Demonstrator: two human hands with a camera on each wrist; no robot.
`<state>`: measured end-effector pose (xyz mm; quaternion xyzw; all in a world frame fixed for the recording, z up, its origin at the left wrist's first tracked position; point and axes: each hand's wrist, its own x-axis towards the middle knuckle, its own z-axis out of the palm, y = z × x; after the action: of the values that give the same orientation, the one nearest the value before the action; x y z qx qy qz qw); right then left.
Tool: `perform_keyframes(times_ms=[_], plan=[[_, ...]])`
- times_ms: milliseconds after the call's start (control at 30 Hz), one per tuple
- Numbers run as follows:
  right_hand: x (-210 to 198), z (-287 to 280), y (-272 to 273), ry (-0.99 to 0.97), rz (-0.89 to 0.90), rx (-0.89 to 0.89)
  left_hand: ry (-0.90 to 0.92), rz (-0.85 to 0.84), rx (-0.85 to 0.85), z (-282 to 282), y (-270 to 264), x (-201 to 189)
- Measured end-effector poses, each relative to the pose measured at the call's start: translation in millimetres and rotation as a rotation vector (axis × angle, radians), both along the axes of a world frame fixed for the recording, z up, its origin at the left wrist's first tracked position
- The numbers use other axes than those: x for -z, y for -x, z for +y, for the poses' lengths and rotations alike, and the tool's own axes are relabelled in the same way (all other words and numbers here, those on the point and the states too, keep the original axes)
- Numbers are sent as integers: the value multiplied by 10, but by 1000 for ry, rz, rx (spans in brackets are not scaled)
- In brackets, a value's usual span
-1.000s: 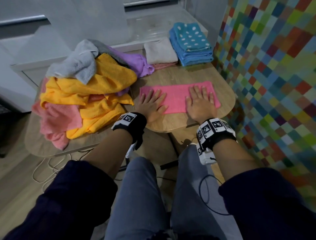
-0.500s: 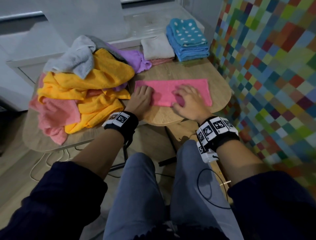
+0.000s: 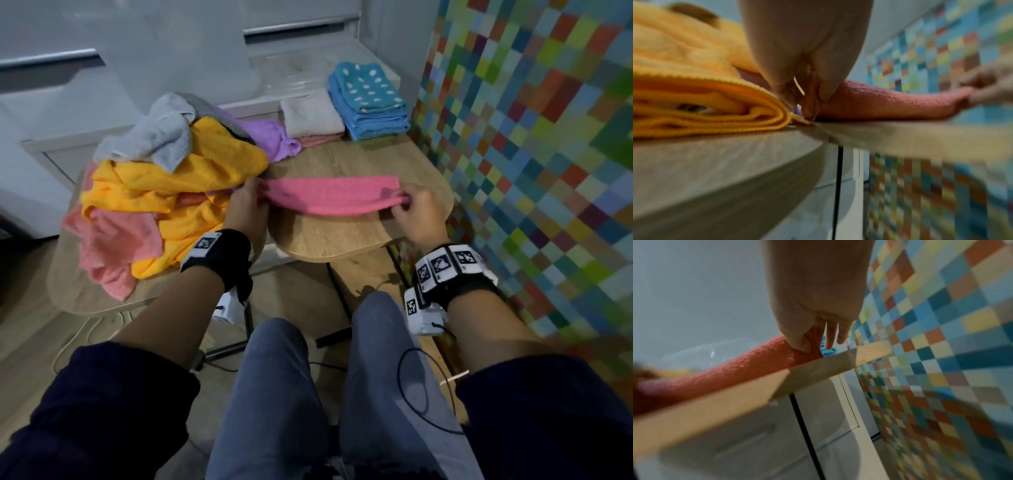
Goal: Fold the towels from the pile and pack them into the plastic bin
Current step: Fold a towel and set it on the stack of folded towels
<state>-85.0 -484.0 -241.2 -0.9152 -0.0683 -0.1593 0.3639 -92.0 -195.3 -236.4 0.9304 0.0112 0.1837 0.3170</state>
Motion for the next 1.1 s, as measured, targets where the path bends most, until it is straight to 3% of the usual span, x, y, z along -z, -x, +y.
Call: perform_keyframes(times_ms=[100,167,333,433,600,700,867,933,1033,1100], plan=[[-152,-18,-22,-592,96,150,337,-51,-113,67,-66,-75],[-180,-31,-98,-824,144,223,503,-50,-91,72,-132,-94],[-144,3,-174,-573,246,266,689,-30,-166,-107,-172,29],[-108,-45,-243,-412,227,300,656,-45,-206,-191,-203,69],[-143,-56,-312,-369,269,355,708,86,-257,-223,-298,23],[-218,-61,-236,-399,348,378,781,229,-166,-252,-246,11],[-220,-132,-97,-418,494,265,518,187,-16,-213,-32,130],[-169,-153,-85,-336,435,279,385,162,-11,-191,-3,145],[-139,-81,36,-231,287,351,-6,42,-7,-200,17,142],[-175,40,131,-182,110,359,15,-27,28,-234,30,114]])
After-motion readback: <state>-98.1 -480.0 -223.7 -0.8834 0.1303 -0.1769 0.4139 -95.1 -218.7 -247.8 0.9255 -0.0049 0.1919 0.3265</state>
